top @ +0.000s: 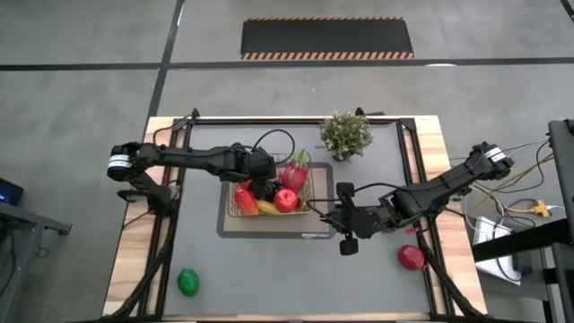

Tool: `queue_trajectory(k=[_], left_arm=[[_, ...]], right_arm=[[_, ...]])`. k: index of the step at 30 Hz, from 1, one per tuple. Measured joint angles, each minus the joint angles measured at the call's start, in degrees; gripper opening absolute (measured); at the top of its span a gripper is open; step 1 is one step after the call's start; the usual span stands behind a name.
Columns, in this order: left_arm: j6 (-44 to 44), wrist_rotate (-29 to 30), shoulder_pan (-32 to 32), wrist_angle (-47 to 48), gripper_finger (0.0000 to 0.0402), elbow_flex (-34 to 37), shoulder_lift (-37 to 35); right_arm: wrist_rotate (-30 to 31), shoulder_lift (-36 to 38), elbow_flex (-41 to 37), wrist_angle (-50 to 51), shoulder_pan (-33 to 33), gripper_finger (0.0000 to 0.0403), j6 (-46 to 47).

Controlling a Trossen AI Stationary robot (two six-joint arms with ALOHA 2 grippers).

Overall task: Build produce basket
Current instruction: Put the pumpkin into the wire basket, then put the grapes into the wire basket

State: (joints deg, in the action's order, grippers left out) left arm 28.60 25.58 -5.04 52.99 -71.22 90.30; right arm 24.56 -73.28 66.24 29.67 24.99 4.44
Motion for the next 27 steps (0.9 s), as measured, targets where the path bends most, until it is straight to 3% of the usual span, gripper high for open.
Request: queue_trajectory(k=[12,27], left_arm=[[-0.50,-0.19,0.11,3.04,0.0331,-1.53,-0.68],[-0.50,-1.32,5.48,3.49,0.0331,-1.53,-5.88]], right_arm=[[-0.34,1.08,-0.02,3.62,0.00,0.0013,7.05],[-7.11,0.02,-0.07,24.37,0.64,0.0013,36.87]])
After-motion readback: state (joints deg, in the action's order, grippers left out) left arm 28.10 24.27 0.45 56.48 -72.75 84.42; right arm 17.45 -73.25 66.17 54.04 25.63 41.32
